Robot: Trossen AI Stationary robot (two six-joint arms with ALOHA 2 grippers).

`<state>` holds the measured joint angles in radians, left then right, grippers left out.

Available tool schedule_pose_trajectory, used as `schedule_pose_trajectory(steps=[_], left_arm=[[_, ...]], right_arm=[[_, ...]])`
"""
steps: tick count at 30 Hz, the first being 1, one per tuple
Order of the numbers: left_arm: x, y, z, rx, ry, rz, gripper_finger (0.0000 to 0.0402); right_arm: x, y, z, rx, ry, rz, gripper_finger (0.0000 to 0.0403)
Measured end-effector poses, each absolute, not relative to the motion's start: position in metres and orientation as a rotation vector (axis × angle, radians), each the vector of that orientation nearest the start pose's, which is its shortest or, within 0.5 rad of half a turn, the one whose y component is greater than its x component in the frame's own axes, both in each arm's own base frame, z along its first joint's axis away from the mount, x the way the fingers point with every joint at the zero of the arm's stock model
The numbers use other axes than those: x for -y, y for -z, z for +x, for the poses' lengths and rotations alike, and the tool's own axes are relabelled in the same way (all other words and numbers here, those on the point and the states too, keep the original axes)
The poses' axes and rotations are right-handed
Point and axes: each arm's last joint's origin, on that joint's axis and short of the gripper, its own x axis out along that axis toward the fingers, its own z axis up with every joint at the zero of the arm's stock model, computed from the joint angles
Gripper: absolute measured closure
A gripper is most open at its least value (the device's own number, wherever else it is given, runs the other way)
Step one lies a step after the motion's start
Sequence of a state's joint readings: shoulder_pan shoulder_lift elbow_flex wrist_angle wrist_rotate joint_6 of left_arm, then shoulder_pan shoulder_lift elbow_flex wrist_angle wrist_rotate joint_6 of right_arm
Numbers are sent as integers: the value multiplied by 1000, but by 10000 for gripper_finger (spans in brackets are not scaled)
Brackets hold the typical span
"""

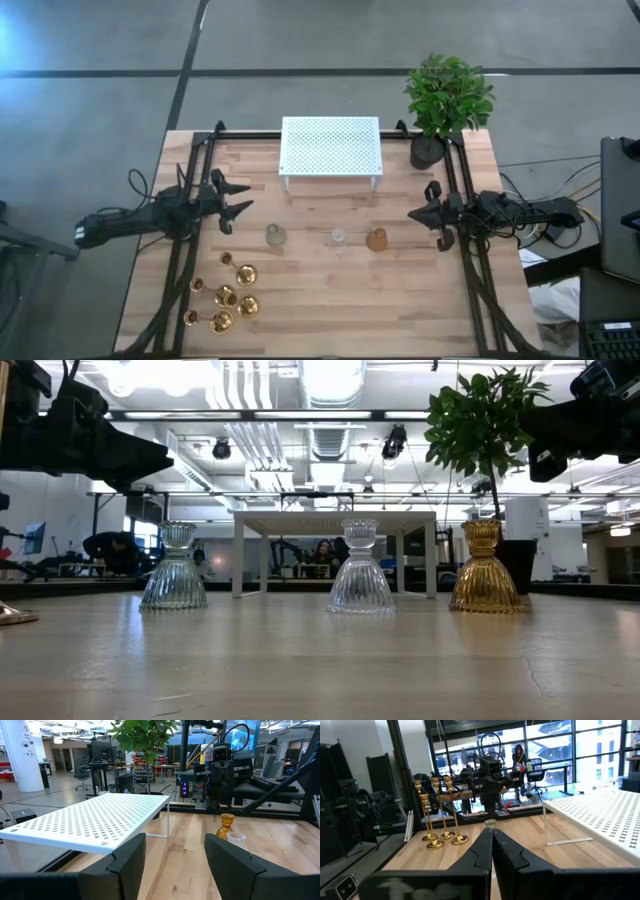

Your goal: Pick & Place candle stick holders

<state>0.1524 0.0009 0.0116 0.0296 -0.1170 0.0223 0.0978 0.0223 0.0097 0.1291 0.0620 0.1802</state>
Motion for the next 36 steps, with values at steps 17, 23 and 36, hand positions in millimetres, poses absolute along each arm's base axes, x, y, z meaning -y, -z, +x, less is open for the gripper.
schedule_pose_trajectory(steps=[17, 23, 36], left_arm=[[-18, -170, 95, 37, -270, 23, 193], [-18, -170, 95, 37, -270, 23, 193], [-18, -170, 95, 37, -270, 23, 193]], right_arm=[[-8, -177, 98, 112, -46, 189, 394], [-8, -180, 97, 142, -43, 192, 394], [-2, -220, 86, 530, 57, 288, 394]])
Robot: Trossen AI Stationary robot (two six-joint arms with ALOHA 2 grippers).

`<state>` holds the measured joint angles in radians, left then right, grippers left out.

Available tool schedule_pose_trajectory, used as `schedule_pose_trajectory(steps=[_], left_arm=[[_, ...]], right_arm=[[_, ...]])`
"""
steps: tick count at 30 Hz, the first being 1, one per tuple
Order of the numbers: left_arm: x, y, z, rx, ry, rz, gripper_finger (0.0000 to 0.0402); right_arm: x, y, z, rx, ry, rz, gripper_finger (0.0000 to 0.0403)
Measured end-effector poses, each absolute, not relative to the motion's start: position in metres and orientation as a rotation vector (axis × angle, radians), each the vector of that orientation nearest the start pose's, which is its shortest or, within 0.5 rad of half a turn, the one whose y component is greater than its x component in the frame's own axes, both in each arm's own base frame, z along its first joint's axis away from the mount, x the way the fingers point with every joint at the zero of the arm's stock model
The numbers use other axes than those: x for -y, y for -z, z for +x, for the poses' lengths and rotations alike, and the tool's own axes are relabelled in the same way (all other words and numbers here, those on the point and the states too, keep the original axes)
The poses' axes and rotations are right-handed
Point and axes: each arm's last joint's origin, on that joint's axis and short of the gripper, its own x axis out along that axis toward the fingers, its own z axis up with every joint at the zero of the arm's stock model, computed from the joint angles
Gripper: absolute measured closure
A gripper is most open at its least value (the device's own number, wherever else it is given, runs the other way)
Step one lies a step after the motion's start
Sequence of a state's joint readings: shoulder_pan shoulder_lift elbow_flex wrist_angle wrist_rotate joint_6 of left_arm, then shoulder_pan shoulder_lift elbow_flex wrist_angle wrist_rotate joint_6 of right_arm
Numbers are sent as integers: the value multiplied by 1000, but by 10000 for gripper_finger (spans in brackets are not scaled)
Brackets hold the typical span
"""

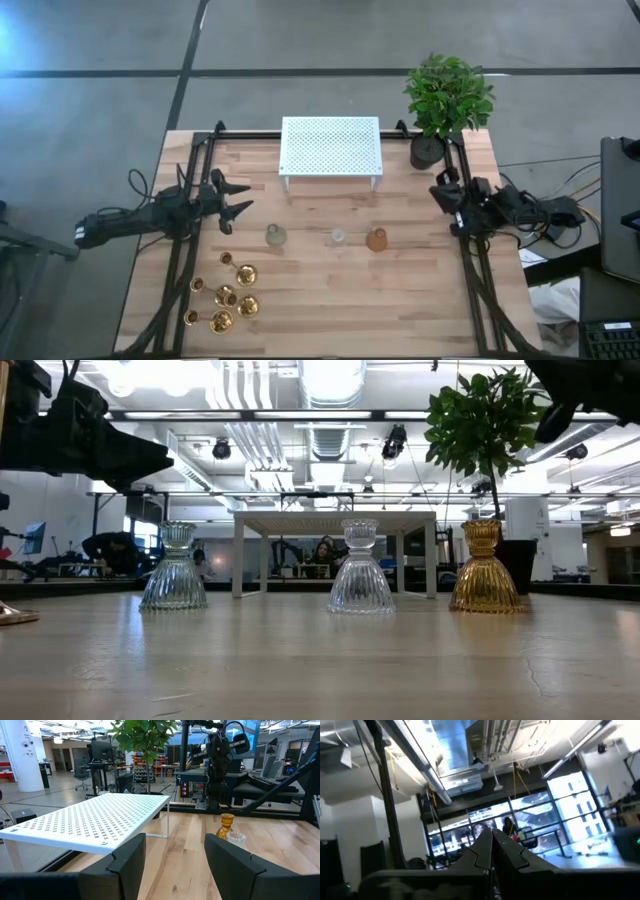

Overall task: Pick & Place candle stick holders
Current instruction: Put the gold candle holder on the shelf

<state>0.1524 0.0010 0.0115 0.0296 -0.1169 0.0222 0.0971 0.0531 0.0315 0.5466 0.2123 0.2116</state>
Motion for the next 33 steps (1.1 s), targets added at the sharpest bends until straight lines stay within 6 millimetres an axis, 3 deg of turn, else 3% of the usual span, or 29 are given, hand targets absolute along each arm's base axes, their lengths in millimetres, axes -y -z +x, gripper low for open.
schedule_pose_trajectory(steps=[6, 13, 20, 33], left_arm=[[-18, -170, 95, 37, -270, 23, 193], [-18, -170, 95, 37, -270, 23, 193], [-18, -170, 95, 37, -270, 23, 193], [-18, -171, 95, 48, -277, 4, 193]], right_arm=[[-2, -255, 96, 302, 140, 182, 394], [2, -293, 114, 47, 383, 32, 394], [5, -302, 121, -141, 523, 8, 394], [5, -303, 122, -154, 543, -20, 394]])
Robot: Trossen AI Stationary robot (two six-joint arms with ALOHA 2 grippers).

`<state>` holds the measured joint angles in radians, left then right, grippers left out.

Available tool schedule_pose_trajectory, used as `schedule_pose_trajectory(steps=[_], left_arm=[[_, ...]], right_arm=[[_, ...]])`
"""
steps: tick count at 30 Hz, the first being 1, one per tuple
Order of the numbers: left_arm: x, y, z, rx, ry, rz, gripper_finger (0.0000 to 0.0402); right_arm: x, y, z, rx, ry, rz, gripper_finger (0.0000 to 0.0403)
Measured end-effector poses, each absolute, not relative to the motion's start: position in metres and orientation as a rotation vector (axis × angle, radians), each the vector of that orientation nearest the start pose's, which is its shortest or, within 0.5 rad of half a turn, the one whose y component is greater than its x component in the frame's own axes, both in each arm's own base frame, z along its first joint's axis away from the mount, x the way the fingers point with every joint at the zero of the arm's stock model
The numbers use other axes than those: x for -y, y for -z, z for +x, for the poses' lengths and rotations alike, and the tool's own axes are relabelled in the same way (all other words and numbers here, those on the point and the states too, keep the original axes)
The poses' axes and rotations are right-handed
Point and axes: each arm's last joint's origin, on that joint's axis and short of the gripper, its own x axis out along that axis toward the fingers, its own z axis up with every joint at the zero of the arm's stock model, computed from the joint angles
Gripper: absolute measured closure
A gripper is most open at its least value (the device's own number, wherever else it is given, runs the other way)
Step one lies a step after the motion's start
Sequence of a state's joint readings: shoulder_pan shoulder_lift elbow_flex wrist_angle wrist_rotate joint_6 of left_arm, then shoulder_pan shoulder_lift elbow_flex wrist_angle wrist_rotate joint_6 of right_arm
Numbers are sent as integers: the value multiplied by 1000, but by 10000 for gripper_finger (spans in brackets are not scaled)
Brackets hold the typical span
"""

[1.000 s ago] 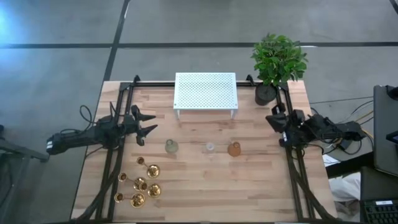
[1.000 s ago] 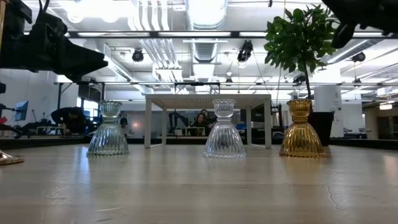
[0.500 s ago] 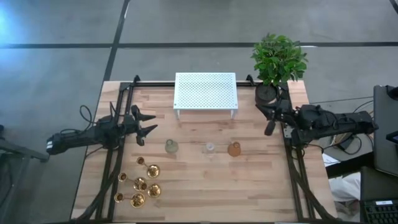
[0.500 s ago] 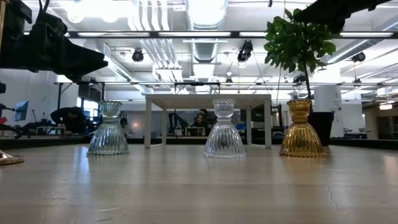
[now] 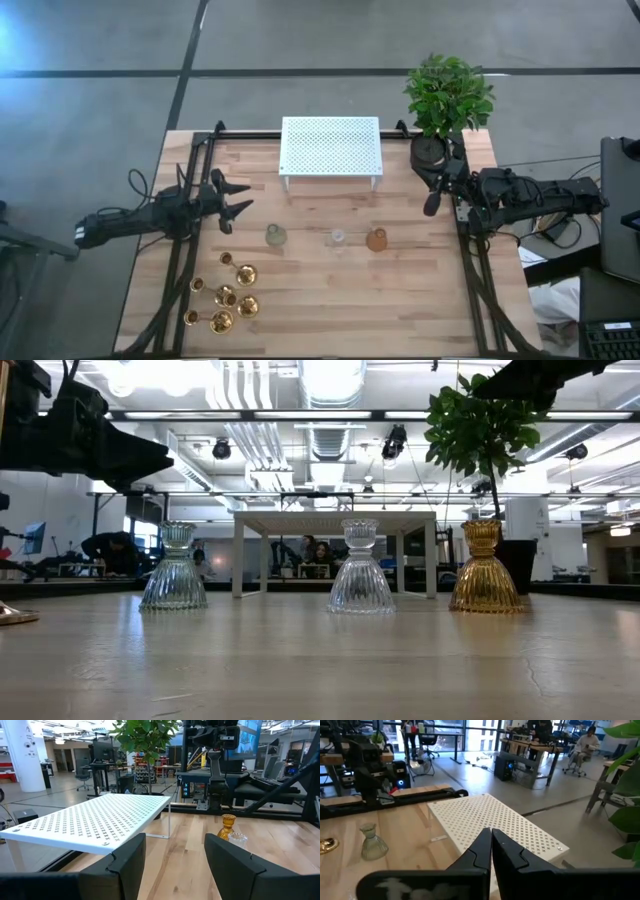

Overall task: Pick & Place candle stick holders
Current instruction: Put the gold candle holder on the shelf

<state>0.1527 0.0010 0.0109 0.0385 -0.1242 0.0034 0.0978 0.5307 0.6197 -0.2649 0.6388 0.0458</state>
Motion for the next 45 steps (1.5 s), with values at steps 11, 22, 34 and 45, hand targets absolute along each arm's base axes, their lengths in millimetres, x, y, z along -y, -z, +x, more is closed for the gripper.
schedule_pose_trajectory(steps=[11, 22, 34, 45], left_arm=[[-18, -178, 95, 162, -253, -319, 193], [-11, -186, 81, -206, -156, -315, 193], [-8, -183, 86, -389, -49, -512, 193], [-3, -184, 94, -552, 48, -541, 212]], right_arm=[[5, -303, 122, -155, 541, -20, 394], [5, -303, 122, -155, 541, -20, 394], [5, -303, 122, -155, 541, -20, 394], [5, -302, 122, -155, 541, -21, 394]])
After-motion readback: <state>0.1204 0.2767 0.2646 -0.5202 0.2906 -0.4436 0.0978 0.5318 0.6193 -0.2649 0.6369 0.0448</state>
